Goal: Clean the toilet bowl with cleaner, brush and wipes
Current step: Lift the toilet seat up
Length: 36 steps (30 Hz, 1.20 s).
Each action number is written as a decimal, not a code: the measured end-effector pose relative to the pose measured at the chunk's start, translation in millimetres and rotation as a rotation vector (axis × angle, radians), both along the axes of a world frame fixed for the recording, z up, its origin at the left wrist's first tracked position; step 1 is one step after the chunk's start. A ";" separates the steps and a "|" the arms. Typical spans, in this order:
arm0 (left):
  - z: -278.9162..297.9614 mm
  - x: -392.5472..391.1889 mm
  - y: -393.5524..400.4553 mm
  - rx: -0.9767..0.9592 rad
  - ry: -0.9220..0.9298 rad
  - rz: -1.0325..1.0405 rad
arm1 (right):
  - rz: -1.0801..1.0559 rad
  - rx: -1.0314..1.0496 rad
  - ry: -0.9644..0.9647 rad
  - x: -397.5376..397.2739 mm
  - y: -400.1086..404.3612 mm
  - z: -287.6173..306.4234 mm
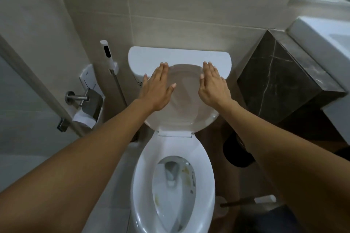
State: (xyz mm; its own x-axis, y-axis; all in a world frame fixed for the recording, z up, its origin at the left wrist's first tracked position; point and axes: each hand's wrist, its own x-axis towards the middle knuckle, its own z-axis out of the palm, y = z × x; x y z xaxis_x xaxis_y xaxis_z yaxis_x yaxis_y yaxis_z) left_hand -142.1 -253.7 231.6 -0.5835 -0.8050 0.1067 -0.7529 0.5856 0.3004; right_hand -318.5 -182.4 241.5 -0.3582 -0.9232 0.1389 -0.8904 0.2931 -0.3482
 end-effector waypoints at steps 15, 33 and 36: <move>21.5 -8.8 -38.5 0.037 -0.236 -0.020 | 0.063 0.250 0.091 -15.4 -27.5 7.5; -12.7 29.4 29.3 0.042 -0.319 -0.006 | 0.026 0.290 0.113 10.8 67.1 -44.0; -37.1 47.7 57.2 0.102 -0.326 -0.007 | 0.021 0.306 0.077 22.7 101.0 -65.9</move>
